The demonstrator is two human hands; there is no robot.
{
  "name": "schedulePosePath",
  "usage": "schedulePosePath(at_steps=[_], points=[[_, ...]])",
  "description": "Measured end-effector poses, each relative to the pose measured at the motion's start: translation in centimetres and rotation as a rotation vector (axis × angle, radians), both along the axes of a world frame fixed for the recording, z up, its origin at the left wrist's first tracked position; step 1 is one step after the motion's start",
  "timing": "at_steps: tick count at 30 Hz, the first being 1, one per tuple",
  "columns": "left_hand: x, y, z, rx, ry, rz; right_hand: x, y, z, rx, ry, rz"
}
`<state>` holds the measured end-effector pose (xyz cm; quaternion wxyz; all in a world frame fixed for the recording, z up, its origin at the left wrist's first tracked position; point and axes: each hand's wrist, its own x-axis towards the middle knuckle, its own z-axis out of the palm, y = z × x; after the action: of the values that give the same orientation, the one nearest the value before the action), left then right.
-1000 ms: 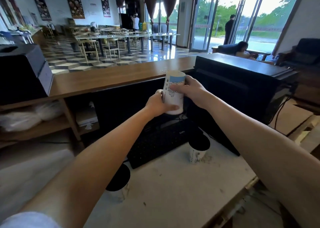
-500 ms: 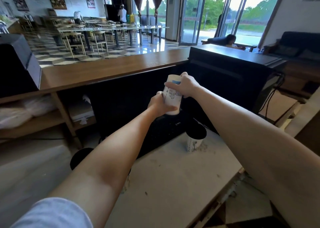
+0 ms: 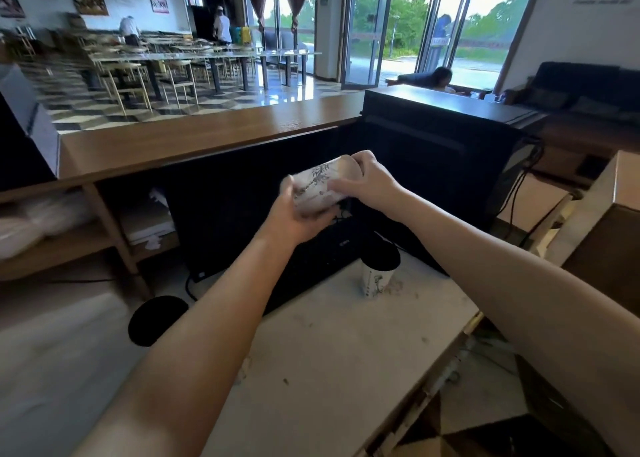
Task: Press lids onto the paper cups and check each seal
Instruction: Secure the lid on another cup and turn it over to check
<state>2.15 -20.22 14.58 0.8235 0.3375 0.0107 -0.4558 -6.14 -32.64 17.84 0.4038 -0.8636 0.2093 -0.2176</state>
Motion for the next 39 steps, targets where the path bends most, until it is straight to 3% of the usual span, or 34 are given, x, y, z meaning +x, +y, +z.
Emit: schedulePosePath(at_steps=[2, 7, 12, 14, 19, 33, 39], points=[[0.5, 0.2, 1.3, 0.01, -0.038, 0.051, -1.3, -0.2, -0.8, 0.012, -0.013, 0.096], [0.7, 1.1, 2.9, 0.084, -0.293, 0.045, -3.1, -0.2, -0.2, 0.282, 0.026, 0.246], [0.3, 1.8, 4.8, 0.114, -0.775, -0.048, -3.5, -0.3, 1.5, 0.202, 0.163, 0.419], [0.3, 2.0, 5.6, 0.12, -0.967, -0.097, -3.4, -0.3, 1.8, 0.159, 0.137, 0.443], [0.2, 2.3, 7.2, 0.189, -1.211, -0.12, -3.1, 0.3, 1.5, 0.173, -0.025, 0.372], [1.5, 2.6, 10.1, 0.27, -1.299, -0.115, -1.7, 0.6, 2.7, 0.092, -0.149, 0.262], [-0.7, 3.9, 4.0, 0.423, -1.247, -0.022, -2.2, 1.4, -2.8, 0.142, -0.063, 0.225]])
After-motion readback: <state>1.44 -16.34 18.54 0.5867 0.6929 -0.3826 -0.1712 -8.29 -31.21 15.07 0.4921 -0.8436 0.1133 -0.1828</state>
